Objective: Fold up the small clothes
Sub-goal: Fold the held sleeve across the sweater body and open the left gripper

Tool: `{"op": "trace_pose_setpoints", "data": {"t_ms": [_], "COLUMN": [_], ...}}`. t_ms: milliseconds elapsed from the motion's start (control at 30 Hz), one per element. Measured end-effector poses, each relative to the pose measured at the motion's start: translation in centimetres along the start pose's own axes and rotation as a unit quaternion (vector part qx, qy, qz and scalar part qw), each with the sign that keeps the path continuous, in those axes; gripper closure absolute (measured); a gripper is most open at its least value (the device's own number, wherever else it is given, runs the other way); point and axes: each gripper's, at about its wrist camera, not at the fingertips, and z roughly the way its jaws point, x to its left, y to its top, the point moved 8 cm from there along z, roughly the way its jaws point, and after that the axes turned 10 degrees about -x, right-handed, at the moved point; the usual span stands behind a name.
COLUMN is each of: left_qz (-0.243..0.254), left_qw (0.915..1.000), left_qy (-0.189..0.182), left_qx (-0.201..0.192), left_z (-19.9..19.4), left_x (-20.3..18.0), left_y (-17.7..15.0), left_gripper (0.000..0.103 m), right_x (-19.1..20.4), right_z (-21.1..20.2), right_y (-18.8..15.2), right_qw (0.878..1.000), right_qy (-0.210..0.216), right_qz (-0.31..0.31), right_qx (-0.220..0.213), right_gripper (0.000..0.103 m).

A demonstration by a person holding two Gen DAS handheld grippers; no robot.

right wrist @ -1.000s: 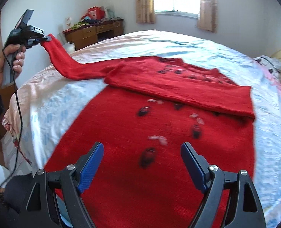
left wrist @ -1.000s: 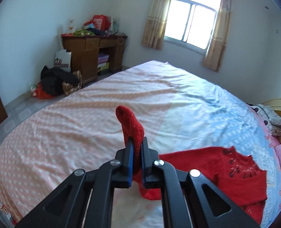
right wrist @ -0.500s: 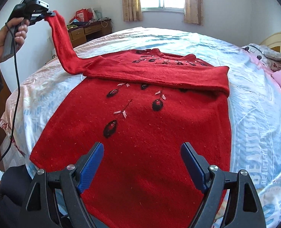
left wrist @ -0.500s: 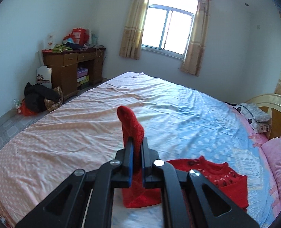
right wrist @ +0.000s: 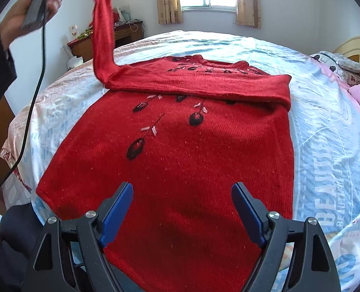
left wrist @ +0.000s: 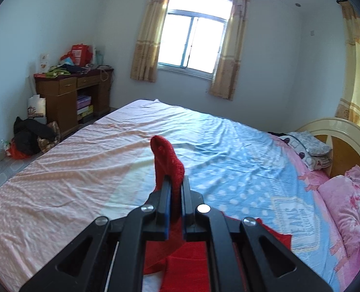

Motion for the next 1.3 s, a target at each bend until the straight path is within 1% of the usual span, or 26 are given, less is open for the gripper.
{"op": "trace_pose_setpoints", "data": {"t_ms": [267,433,567,667,700,833,900,933,1000,1033,1067,1133,1200,1267,1300], "left_qz": [0.014,0.038,0.057,0.085,0.093,0.125,0.137,0.144,0.168,0.176,0.188,0.207,0.228,0.242,0.248], "left_qw": [0.9991,0.9974,0.9948,0.991,0.99,0.9834,0.9805,0.9784,0.9729,0.9715,0.9705,0.9692,0.9672,0.9663,0.9659], "left_qy": [-0.041,-0.061,-0.081,-0.094,-0.096,-0.108,-0.111,-0.115,-0.119,-0.119,-0.115,-0.104,-0.087,-0.054,-0.034], "left_qx": [0.003,0.0,0.023,0.043,0.046,0.075,0.087,0.094,0.106,0.105,0.099,0.083,0.071,0.067,0.066], "left_z": [0.2,0.7,1.8,2.8,2.9,4.0,4.6,4.7,4.6,4.5,4.1,3.5,3.1,2.9,2.8], "left_x": [-5.9,-9.9,-13.4,-16.3,-17.2,-20.5,-21.6,-22.0,-22.5,-22.6,-22.2,-21.1,-19.1,-15.8,-13.6], "left_y": [-0.1,-0.8,-3.7,-7.0,-7.5,-11.5,-13.3,-14.1,-15.7,-16.2,-16.5,-16.7,-16.8,-17.0,-17.1], "left_gripper": [0.096,0.096,0.096,0.096,0.096,0.096,0.087,0.086,0.072,0.058,0.048,0.042,0.041,0.033,0.031], "right_x": [-0.4,0.0,0.0,-0.1,-0.1,-0.3,-0.4,-0.5,-0.4,-0.3,-0.2,0.0,0.0,0.0,0.0], "right_z": [0.5,0.5,0.9,1.0,1.1,1.4,1.5,1.6,1.7,1.7,1.6,1.6,1.5,1.5,1.5], "right_y": [-0.8,-1.0,-1.3,-1.6,-1.6,-2.0,-2.1,-2.3,-2.3,-2.4,-2.5,-2.6,-2.7,-2.7,-2.6], "right_qw": [1.0,1.0,1.0,1.0,1.0,1.0,1.0,1.0,1.0,1.0,1.0,1.0,1.0,1.0,1.0], "right_qy": [0.003,0.008,0.008,0.007,0.007,0.005,0.004,0.003,-0.001,-0.003,-0.003,-0.005,-0.005,-0.005,-0.004], "right_qz": [0.012,0.01,0.013,0.016,0.016,0.016,0.016,0.014,0.005,-0.002,-0.005,-0.01,-0.011,-0.01,-0.009], "right_qx": [0.008,0.008,0.013,0.015,0.015,0.019,0.021,0.021,0.019,0.018,0.017,0.015,0.013,0.012,0.011], "right_gripper": [0.019,0.019,0.019,0.019,0.019,0.019,0.019,0.019,0.019,0.019,0.019,0.019,0.019,0.019,0.019]}}
